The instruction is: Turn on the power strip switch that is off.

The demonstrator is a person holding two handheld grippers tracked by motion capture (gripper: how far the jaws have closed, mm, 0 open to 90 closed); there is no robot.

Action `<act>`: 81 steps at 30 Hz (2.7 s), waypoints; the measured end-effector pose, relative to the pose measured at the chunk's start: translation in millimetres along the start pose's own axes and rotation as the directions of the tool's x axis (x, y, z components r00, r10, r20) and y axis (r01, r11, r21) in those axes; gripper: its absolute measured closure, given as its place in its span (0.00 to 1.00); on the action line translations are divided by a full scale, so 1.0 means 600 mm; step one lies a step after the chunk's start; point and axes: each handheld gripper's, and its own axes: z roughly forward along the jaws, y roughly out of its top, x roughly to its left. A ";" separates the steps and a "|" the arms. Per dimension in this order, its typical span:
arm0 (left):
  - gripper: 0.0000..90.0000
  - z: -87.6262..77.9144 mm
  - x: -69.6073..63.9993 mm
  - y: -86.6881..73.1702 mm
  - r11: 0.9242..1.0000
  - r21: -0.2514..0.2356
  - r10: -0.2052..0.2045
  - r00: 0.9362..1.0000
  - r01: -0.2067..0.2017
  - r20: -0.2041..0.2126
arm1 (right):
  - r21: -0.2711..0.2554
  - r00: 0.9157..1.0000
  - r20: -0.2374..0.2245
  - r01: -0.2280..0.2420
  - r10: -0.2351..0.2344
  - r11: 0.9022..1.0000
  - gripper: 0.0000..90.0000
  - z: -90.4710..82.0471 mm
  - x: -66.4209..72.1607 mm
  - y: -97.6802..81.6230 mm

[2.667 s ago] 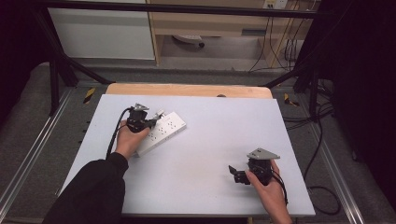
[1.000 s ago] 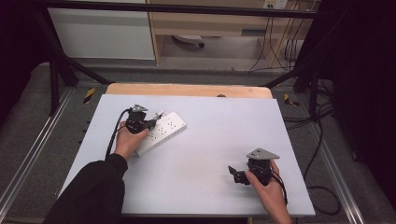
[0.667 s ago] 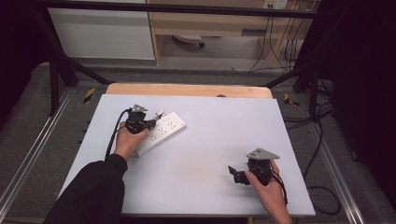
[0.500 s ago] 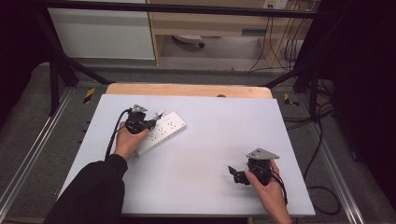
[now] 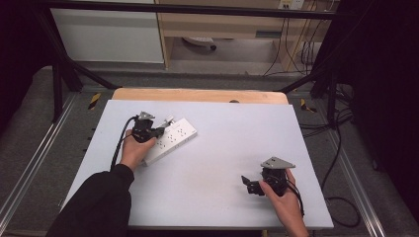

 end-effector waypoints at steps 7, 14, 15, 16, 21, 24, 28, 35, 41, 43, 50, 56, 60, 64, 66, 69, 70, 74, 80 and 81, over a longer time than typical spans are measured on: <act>1.00 0.000 -0.003 0.000 1.000 -0.017 0.014 1.000 -0.014 -0.007 | -0.001 1.000 0.001 0.000 0.000 1.000 0.04 -0.001 -0.001 0.000; 1.00 -0.006 -0.012 0.005 0.999 -0.041 0.015 1.000 -0.015 0.008 | -0.002 1.000 0.002 -0.001 0.001 1.000 0.03 -0.001 -0.001 0.000; 1.00 -0.007 -0.013 0.006 0.999 -0.040 0.016 1.000 -0.015 0.010 | -0.002 1.000 0.002 -0.001 0.001 1.000 0.03 -0.001 -0.001 0.000; 0.96 -0.007 -0.015 0.006 0.999 -0.039 0.018 1.000 -0.018 0.011 | -0.002 1.000 0.002 0.002 -0.002 1.000 0.04 -0.001 -0.001 0.000; 0.75 -0.012 -0.020 0.011 0.998 -0.068 0.017 1.000 -0.017 0.009 | -0.001 1.000 0.003 0.003 -0.003 1.000 0.04 0.000 -0.001 0.000; 0.66 -0.016 -0.019 0.013 0.997 -0.082 0.006 1.000 -0.004 0.015 | -0.001 1.000 0.003 0.003 -0.003 1.000 0.03 0.000 -0.001 0.000; 0.53 -0.019 -0.018 0.016 0.996 -0.093 -0.009 1.000 0.009 0.000 | 0.000 1.000 0.002 0.002 -0.002 1.000 0.03 0.001 -0.001 0.000; 0.21 -0.019 -0.020 0.021 0.996 -0.079 -0.030 0.999 0.028 -0.025 | 0.000 1.000 0.004 0.002 -0.002 1.000 0.03 0.001 -0.001 0.000; 0.12 -0.023 -0.017 0.022 0.995 -0.087 -0.056 0.998 0.054 -0.014 | 0.000 1.000 0.003 0.003 -0.003 1.000 0.03 0.001 -0.001 0.000; 0.11 -0.025 -0.017 0.023 0.994 -0.089 -0.062 0.998 0.061 -0.004 | 0.001 1.000 0.003 0.003 -0.003 1.000 0.03 0.001 -0.001 0.000; 0.10 -0.035 -0.018 0.025 0.992 -0.095 -0.079 0.997 0.080 0.013 | 0.000 1.000 0.003 0.003 -0.003 1.000 0.04 0.001 -0.001 0.000; 0.10 -0.042 -0.017 0.025 0.992 -0.096 -0.085 0.996 0.086 0.012 | 0.001 1.000 0.003 0.002 -0.002 1.000 0.03 0.001 -0.001 0.000; 0.10 -0.048 -0.017 0.025 0.992 -0.092 -0.090 0.996 0.092 0.022 | 0.001 1.000 0.003 0.002 -0.002 1.000 0.03 0.001 -0.001 0.000; 0.10 -0.054 -0.017 0.024 0.992 -0.092 -0.089 0.996 0.091 0.026 | 0.001 1.000 0.003 0.002 -0.002 1.000 0.03 0.001 -0.001 0.000; 0.10 -0.057 -0.017 0.023 0.992 -0.089 -0.091 0.995 0.093 0.028 | 0.000 1.000 0.003 0.002 -0.002 1.000 0.03 0.001 -0.001 0.000; 0.10 -0.062 -0.016 0.019 0.991 -0.088 -0.096 0.995 0.098 0.028 | 0.000 1.000 0.003 0.003 -0.003 1.000 0.03 0.001 -0.001 0.000; 0.10 -0.065 -0.016 0.017 0.992 -0.086 -0.094 0.995 0.096 0.027 | 0.000 1.000 0.003 0.003 -0.003 1.000 0.03 0.001 -0.001 0.000; 0.10 -0.076 -0.013 0.009 0.991 -0.087 -0.097 0.995 0.099 0.031 | 0.000 1.000 0.003 0.003 -0.003 1.000 0.03 0.001 -0.001 0.000; 0.10 -0.100 -0.013 -0.013 0.991 -0.096 -0.091 0.995 0.094 0.027 | 0.002 1.000 0.004 0.003 -0.003 1.000 0.03 0.002 0.000 0.000; 0.10 -0.104 -0.014 -0.018 0.990 -0.102 -0.092 0.995 0.094 0.029 | 0.003 1.000 0.003 0.004 -0.004 1.000 0.04 0.002 0.000 0.000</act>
